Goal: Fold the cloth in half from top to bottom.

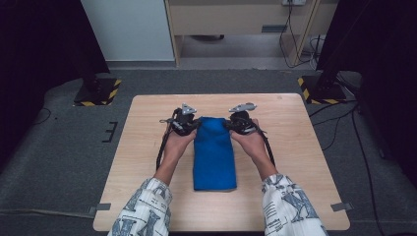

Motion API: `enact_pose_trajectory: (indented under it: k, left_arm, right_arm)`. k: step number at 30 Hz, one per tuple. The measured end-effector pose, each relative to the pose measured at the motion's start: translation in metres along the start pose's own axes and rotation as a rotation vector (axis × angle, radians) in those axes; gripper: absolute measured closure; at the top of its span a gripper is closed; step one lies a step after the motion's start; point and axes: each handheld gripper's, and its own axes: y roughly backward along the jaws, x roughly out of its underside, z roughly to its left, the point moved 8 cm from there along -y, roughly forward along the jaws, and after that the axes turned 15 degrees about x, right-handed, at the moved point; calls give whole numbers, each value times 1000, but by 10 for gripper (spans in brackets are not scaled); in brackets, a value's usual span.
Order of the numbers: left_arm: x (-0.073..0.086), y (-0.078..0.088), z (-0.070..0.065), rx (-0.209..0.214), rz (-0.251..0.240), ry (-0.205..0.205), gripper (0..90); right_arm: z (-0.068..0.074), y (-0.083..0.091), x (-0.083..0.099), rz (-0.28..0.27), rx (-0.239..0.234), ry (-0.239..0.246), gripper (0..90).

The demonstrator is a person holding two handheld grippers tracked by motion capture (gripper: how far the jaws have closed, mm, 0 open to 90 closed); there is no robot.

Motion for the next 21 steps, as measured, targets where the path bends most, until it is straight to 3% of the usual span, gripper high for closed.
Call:
enact_pose_trajectory:
  k: [12,21]
  left_arm:
    - [22,2,-9,16,15,-3,865]
    - [18,8,-10,20,-15,3,864]
  right_arm:
    - [10,5,16,10,-22,36,859]
    - [11,9,15,-5,-31,27,858]
